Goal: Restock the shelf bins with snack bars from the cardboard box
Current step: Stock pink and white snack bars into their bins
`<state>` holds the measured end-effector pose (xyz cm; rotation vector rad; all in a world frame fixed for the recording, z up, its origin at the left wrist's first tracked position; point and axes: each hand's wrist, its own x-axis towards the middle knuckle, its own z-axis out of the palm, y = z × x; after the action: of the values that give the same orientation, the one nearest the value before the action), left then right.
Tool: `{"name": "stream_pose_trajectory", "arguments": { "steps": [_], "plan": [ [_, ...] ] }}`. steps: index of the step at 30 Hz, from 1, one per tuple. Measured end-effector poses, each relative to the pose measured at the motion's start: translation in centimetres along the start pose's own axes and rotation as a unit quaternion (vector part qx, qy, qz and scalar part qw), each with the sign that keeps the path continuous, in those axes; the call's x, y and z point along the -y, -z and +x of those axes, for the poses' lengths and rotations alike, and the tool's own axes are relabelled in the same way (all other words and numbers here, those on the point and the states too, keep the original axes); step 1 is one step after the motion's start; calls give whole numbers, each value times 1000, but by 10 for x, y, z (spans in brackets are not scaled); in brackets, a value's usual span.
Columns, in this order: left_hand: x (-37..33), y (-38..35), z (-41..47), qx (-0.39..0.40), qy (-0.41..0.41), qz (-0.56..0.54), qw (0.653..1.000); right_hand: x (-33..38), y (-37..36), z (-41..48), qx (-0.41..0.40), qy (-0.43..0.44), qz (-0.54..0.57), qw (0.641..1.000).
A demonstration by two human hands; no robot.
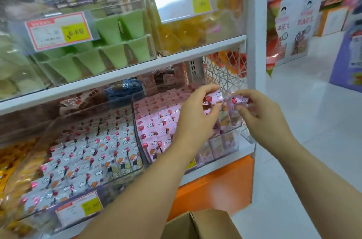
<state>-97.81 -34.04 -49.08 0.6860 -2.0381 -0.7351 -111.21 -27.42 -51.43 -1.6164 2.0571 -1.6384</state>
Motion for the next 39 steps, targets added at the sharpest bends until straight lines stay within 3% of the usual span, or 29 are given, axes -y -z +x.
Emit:
{"name": "stream_pose_trajectory", "arguments": {
  "steps": [5, 12, 18, 25, 33, 39],
  "plan": [
    [18, -10, 12, 29, 43, 32, 998, -21, -8, 5, 19, -20, -27, 999],
    [25, -13, 27, 23, 21, 47, 998, -29, -23, 14, 4, 27, -47, 999],
    [42, -20, 22, 115, 73, 145, 980, -43, -29, 13, 90, 2, -153, 984],
    [39, -19, 28, 170, 125, 217, 953, -36, -25, 14, 105, -14, -183, 977],
    [42, -35, 19, 134, 58, 295, 944, -37, -18, 11, 94, -26, -178, 979],
    [48, -22, 11, 163, 30, 360, 918, -32, -26, 11, 166, -56, -218, 960]
  ]
}}
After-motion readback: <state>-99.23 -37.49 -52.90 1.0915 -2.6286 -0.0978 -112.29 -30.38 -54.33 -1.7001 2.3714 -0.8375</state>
